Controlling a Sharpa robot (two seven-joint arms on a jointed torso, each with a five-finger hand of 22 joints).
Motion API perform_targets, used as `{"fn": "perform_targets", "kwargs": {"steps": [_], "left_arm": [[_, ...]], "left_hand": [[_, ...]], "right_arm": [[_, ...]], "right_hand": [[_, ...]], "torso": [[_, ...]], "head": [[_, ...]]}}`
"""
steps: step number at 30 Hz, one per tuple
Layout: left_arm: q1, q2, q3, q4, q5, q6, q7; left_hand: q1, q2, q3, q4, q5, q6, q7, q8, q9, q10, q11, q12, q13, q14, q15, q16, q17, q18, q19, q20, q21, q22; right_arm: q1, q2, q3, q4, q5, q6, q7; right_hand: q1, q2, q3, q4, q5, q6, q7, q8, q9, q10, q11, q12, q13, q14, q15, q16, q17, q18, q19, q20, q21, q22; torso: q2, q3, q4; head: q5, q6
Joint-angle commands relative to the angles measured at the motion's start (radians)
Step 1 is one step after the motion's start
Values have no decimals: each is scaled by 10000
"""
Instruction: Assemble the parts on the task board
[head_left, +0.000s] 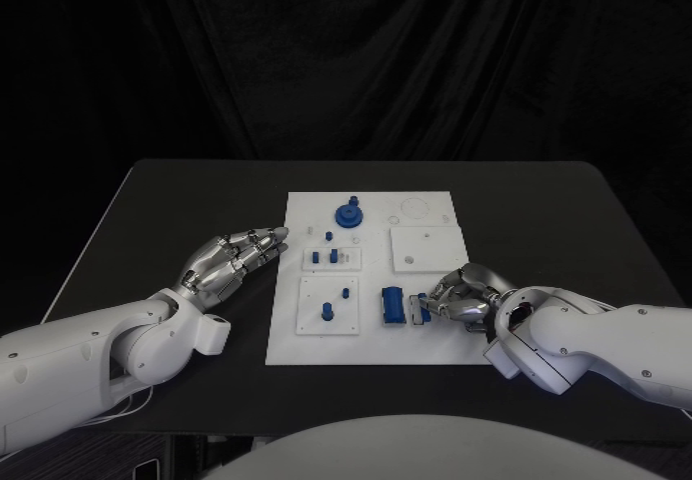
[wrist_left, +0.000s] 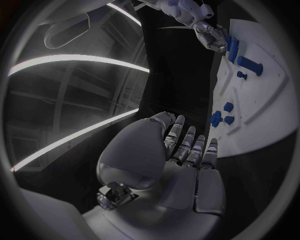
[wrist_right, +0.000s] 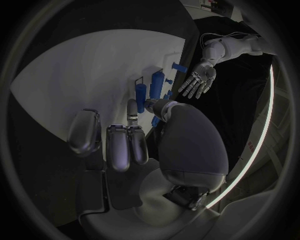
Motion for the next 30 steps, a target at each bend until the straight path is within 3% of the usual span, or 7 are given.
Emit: {"fn": "perform_targets", "kwargs": {"steps": [1, 6, 13, 15, 20, 27, 30], "left_arm": [[-20, 31, 7, 8, 58, 146, 635], [-25, 39, 7, -5, 58, 154, 620], [-30, 54, 7, -14, 58, 167, 598], [-31, 59, 7, -17, 58, 171, 592], [-34, 64, 7, -22, 58, 178, 580], [-39, 61, 7, -35, 58, 182, 568], [-42, 59, 7, -40, 58, 180, 567]], "left_hand": [[57, 73, 78, 4, 56, 67, 21, 29, 11, 33, 60, 38, 12, -5, 46, 28, 14, 25, 26, 56, 24, -6], [59, 75, 89, 12, 56, 58, 30, 24, 8, 30, 73, 34, 10, -9, 58, 30, 14, 15, 27, 57, 24, -7], [59, 75, 89, 12, 56, 58, 30, 24, 8, 30, 73, 34, 10, -9, 58, 30, 14, 15, 27, 57, 24, -7], [59, 75, 89, 12, 56, 58, 30, 24, 8, 30, 73, 34, 10, -9, 58, 30, 14, 15, 27, 57, 24, -7], [59, 75, 89, 12, 56, 58, 30, 24, 8, 30, 73, 34, 10, -9, 58, 30, 14, 15, 27, 57, 24, -7], [63, 76, 102, 17, 59, 51, 38, 20, 5, 25, 80, 28, 8, -10, 67, 35, 15, 5, 29, 58, 25, -8], [63, 76, 102, 17, 59, 51, 38, 20, 5, 25, 80, 28, 8, -10, 67, 35, 15, 5, 29, 58, 25, -8]], "right_arm": [[-28, 10, 1, 32, 85, -167, 242], [-30, 34, 1, 11, 86, -84, 190], [-48, 67, 1, -41, 86, 163, -7], [-58, 73, 1, -50, 86, 228, -54], [-80, 83, 1, -60, 86, 285, -88], [-91, 46, 1, -51, 86, 124, 65], [-92, 4, 1, -33, -10, -152, 360]], "right_hand": [[-25, 24, -71, 10, 67, -78, 37, -50, 11, -16, 37, 47, 658, 628, -60, 24, 965, -177, 42, 11, -46, 1533], [-267, 77, -372, 224, -120, -173, 118, -178, 26, -83, 115, 29, 609, 607, 11, 2, 939, -160, -13, 65, -158, 1499], [-718, 335, -1893, 509, -450, -279, 241, -430, 107, -210, 235, 20, 536, 549, 121, -72, 842, -115, -127, 174, -355, 1438], [-892, 620, -3033, 493, -88, -300, 250, -558, 147, -259, 275, 22, 517, 527, 153, -96, 813, -93, -171, 206, -424, 1419], [-1265, 924, -4086, 527, -307, -277, 272, -687, 185, -297, 281, 21, 496, 513, 165, -117, 786, -89, -194, 232, -460, 1408], [-1302, 1175, -4849, 502, 77, -257, 258, -764, 249, -309, 271, 26, 496, 513, 155, -112, 795, -83, -205, 223, -477, 1403], [-955, 1335, -4978, 484, 817, -280, 258, -807, 284, -286, 268, 42, 531, 523, 147, -86, 833, -87, -198, 214, -451, 1410]], "torso": [[-2, 4, 2], [-4, 2, -6], [-1, 9, -14], [-4, 4, -1], [-4, 8, -11], [-6, 4, -6], [-8, 5, -12]], "head": [[-2, -1], [7, -1], [29, -1], [19, -1], [36, -1], [48, -1], [56, -1]]}}
